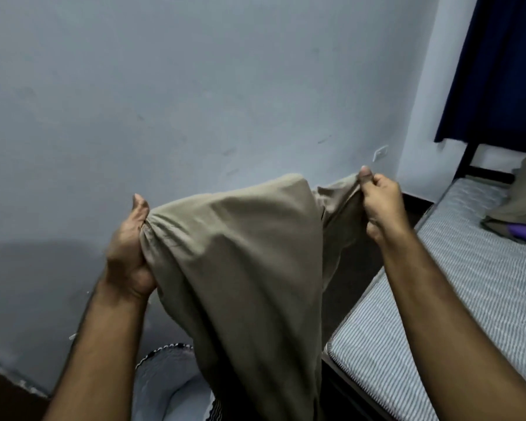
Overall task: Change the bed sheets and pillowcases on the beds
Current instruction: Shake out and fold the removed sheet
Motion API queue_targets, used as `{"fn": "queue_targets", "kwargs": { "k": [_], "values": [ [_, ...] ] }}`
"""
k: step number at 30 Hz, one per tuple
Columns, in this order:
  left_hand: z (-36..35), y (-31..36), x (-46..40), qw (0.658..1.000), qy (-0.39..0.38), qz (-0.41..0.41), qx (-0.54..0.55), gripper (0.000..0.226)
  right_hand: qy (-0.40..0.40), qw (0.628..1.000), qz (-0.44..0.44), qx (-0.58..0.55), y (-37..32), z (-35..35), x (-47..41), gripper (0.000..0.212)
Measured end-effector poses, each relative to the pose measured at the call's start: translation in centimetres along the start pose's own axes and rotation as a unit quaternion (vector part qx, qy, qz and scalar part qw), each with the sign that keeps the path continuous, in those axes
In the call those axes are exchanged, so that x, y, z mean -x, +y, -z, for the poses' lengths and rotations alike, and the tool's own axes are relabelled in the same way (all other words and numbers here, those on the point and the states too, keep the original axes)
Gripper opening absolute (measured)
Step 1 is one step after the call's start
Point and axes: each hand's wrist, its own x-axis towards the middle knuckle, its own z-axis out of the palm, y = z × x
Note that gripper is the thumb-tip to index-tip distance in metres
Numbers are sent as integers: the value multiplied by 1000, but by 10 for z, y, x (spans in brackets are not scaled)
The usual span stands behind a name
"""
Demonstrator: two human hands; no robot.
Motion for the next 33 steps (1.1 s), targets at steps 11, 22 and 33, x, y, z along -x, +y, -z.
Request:
{"fn": "queue_targets", "kwargs": {
  "k": [11, 22, 33],
  "values": [
    [-11, -14, -14, 1000, -7, -15, 23, 106, -86, 987, -21, 132, 37, -31, 31, 45],
    [-49, -40, -14, 964, 185, -164, -101, 98, -170, 964, -202, -21, 74, -42, 109, 66],
    [-46, -32, -4, 950, 269, -61, -147, 80, -296, 897, -243, -220, 53, -26, 133, 81]
  ]
}}
